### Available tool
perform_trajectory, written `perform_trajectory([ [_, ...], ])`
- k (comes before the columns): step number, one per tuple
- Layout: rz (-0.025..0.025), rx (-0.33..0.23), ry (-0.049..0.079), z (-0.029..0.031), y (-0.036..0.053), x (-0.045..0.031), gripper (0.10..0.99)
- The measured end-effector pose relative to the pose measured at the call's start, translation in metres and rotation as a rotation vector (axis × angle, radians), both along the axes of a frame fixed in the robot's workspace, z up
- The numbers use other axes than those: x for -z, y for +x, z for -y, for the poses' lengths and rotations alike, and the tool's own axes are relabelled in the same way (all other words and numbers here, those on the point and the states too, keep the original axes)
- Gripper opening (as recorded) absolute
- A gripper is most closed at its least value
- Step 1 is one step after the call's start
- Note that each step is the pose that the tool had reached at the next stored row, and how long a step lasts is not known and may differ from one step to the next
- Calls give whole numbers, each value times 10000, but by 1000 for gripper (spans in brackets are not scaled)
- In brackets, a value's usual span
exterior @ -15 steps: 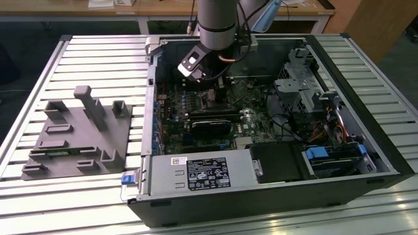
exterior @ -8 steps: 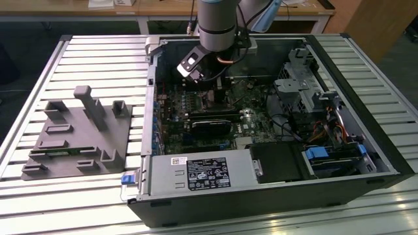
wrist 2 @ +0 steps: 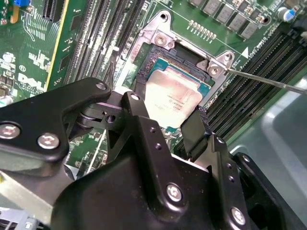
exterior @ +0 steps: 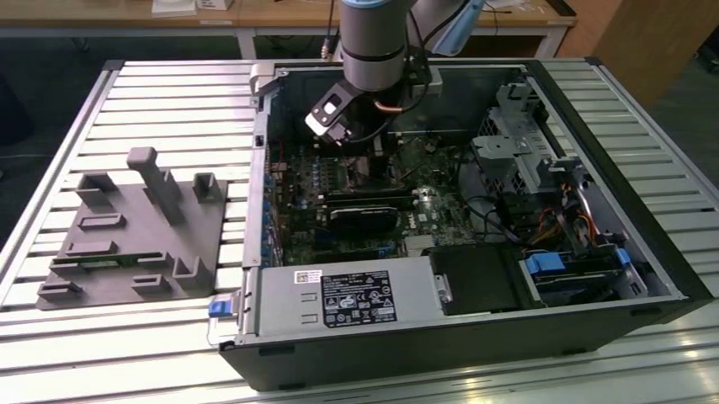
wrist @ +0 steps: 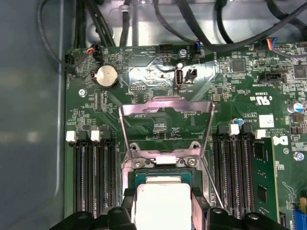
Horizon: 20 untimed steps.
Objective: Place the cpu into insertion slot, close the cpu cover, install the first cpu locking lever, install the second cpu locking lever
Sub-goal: 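Place the cpu into insertion slot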
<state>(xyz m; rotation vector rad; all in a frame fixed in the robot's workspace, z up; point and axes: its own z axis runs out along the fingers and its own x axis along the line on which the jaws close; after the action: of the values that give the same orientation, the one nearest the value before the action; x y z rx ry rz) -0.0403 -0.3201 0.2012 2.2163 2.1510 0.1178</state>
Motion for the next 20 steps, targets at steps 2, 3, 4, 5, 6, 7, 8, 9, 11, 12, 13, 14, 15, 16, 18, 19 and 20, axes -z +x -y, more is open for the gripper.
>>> perform_trajectory([
  [2,0,-127,-1,7,0,4,541],
  [3,-1,-133,-1,13,0,6,541],
  [4,-1,-133,0,18,0,8,541],
  [5,0,-133,1,19,0,12,541],
  [6,1,-132,2,19,0,19,541],
  [7,-1,-131,0,20,-1,26,541],
  [8,0,-132,0,20,-1,35,541],
  [9,0,-132,0,20,-1,44,541],
  [11,-2,-133,-3,23,-1,54,541],
  [12,-2,-133,-3,24,-1,56,541],
  [13,-1,-133,-2,24,-1,59,541],
  [14,0,-132,-1,24,-1,62,541],
  [15,0,-132,-1,24,-3,66,541],
  [16,-1,-131,-2,24,-8,69,541],
  [18,0,-128,-2,24,-19,76,541],
  [19,0,-127,-1,24,-23,80,541],
  [20,1,-126,-1,23,-24,85,541],
])
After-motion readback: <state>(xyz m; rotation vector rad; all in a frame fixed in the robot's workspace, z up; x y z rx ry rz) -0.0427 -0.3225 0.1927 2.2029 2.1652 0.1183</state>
